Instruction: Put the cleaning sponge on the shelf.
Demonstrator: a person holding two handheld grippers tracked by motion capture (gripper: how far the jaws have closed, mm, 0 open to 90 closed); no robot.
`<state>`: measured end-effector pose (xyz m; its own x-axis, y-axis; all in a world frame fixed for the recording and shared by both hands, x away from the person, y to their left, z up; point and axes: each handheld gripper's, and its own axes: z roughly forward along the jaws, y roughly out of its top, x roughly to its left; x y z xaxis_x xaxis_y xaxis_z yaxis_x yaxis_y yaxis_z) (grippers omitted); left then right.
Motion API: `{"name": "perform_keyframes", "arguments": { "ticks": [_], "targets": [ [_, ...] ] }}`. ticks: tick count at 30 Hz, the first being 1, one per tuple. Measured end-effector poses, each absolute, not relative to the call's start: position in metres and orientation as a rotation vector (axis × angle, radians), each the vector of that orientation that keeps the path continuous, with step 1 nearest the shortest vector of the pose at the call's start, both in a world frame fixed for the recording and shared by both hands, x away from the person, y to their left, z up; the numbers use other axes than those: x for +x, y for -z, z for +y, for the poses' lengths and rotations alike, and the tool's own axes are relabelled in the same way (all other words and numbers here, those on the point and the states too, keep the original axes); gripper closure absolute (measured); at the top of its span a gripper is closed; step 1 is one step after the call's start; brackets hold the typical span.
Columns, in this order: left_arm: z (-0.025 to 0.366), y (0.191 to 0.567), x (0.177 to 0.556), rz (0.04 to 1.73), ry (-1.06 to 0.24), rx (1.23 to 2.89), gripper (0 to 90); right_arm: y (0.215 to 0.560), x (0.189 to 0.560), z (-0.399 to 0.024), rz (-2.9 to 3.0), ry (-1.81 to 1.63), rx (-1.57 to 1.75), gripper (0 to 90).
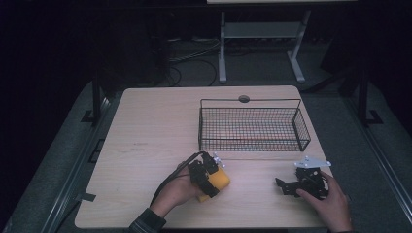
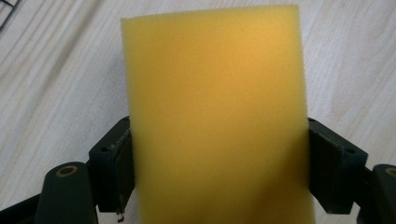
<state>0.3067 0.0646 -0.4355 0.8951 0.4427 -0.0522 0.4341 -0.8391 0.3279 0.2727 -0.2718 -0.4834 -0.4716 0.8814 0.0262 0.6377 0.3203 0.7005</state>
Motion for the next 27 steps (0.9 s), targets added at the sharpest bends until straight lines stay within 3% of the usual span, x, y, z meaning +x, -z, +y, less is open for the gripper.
{"name": "perform_keyframes", "arguments": {
  "ticks": [27],
  "targets": [
    [0.074, 0.415, 0.31, 0.609, -0.004, 2.667, 22.2, 0.483, 0.273, -0.272, 2.231, -0.933, 1.353, 1.2]
  ]
}}
